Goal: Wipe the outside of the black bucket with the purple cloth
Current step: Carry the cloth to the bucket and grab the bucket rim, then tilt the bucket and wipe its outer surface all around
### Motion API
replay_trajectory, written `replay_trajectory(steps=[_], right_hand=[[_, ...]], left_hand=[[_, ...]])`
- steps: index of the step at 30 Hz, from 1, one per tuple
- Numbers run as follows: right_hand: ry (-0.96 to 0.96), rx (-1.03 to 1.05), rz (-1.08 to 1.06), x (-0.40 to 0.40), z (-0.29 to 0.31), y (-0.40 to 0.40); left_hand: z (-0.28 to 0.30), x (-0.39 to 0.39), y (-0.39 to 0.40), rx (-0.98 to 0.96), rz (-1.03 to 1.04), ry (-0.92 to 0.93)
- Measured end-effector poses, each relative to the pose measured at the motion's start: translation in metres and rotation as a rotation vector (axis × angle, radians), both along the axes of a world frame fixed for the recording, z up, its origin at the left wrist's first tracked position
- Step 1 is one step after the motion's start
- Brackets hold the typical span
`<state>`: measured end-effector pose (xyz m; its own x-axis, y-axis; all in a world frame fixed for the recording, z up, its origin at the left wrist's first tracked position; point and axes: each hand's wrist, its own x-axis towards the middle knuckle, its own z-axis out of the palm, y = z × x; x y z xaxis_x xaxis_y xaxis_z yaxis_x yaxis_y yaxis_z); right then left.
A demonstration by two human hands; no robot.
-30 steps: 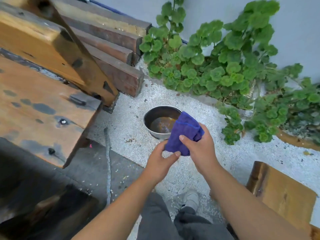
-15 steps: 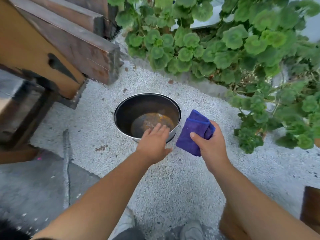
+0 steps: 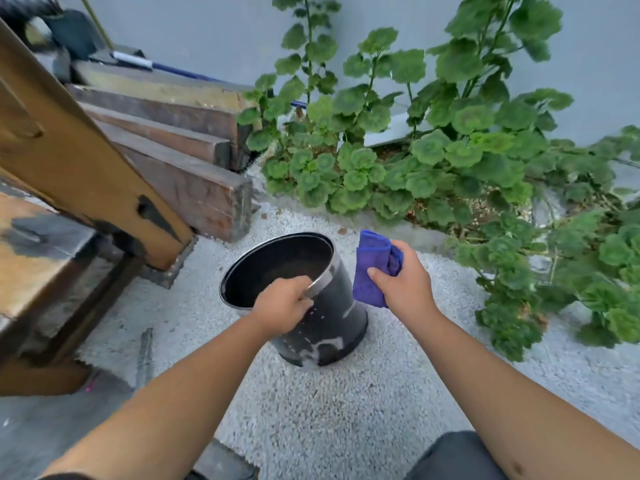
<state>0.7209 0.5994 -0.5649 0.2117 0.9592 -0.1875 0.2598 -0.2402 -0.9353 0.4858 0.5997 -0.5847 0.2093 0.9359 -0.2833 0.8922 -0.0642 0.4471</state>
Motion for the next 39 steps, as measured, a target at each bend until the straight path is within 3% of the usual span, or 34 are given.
replay_trajectory(steps=[3, 6, 17, 21, 25, 28, 33, 36, 39], right_hand=[[-0.05, 0.008, 0.036, -0.005, 0.005, 0.001], [-0.109, 0.002, 0.039, -0.005, -0.002, 0.0], [-0.274, -0.131, -0.092, -0.001, -0.032, 0.01], [-0.406, -0.079, 0.009, -0.024, -0.026, 0.015], [-0.589, 0.103, 0.255, -0.078, -0.032, 0.023], [-0.653, 0.17, 0.364, -0.111, -0.053, 0.023], [-0.661, 0.234, 0.292, -0.148, -0.077, 0.027], [-0.685, 0.288, 0.276, -0.175, -0.085, 0.037], [-0.73, 0.277, 0.297, -0.194, -0.091, 0.045]], left_hand=[[0.009, -0.018, 0.003, -0.043, 0.11, -0.176], [-0.002, -0.026, -0.004, -0.056, 0.179, -0.215], [-0.008, -0.019, -0.005, -0.131, 0.214, -0.036], [0.003, -0.015, -0.003, -0.204, 0.176, 0.046], [-0.005, -0.019, 0.002, -0.247, 0.084, -0.063], [-0.02, -0.032, -0.003, -0.18, 0.088, -0.254], [-0.044, -0.066, -0.007, -0.114, 0.204, -0.546], [-0.057, -0.087, -0.003, -0.003, 0.206, -0.549], [-0.069, -0.103, 0.002, 0.099, 0.22, -0.412]])
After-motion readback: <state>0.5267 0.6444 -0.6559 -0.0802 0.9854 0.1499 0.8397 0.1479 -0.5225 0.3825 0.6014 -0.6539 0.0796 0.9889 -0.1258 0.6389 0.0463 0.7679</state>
